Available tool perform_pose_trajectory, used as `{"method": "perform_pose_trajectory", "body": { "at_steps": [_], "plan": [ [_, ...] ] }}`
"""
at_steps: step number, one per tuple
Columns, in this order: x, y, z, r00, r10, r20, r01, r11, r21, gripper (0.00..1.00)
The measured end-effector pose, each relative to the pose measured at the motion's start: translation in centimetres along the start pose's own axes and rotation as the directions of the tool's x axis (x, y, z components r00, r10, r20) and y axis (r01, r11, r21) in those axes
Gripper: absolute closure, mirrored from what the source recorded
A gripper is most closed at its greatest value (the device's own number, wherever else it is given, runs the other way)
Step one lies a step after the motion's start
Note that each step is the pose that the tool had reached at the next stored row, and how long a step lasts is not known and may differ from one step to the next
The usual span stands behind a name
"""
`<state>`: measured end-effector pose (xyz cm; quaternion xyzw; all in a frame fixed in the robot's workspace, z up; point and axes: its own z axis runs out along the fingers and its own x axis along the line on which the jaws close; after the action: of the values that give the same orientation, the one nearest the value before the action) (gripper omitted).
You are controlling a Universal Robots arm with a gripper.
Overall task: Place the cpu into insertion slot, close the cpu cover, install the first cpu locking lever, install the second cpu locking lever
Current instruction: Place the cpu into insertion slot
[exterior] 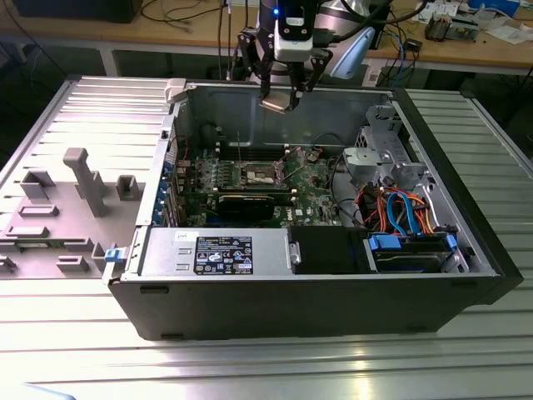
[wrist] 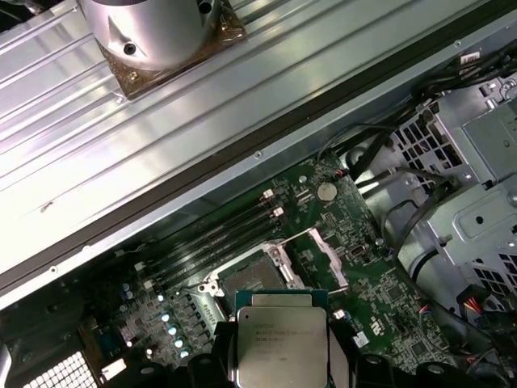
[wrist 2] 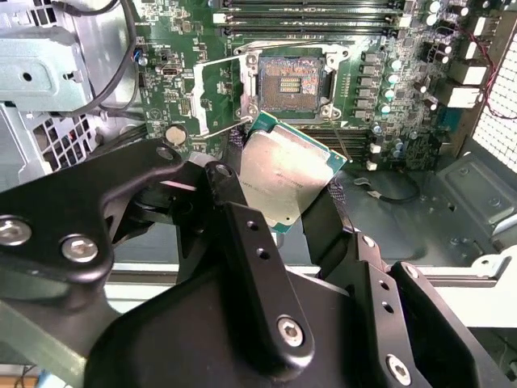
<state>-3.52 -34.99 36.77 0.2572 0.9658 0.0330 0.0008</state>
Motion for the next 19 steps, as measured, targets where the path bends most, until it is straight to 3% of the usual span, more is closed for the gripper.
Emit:
{"method": "perform_pose_trajectory", "body": {
  "at_steps": [11,19],
  "plan": [
    [-0.01,0.01,0.03,0.9997,0.023,0.0016,-0.023,0.9997,-0.0004,0.46],
    [-0.01,0.00,0.08,0.9955,0.094,0.0063,-0.094,0.9956,-0.0012,0.46]
  ]
}}
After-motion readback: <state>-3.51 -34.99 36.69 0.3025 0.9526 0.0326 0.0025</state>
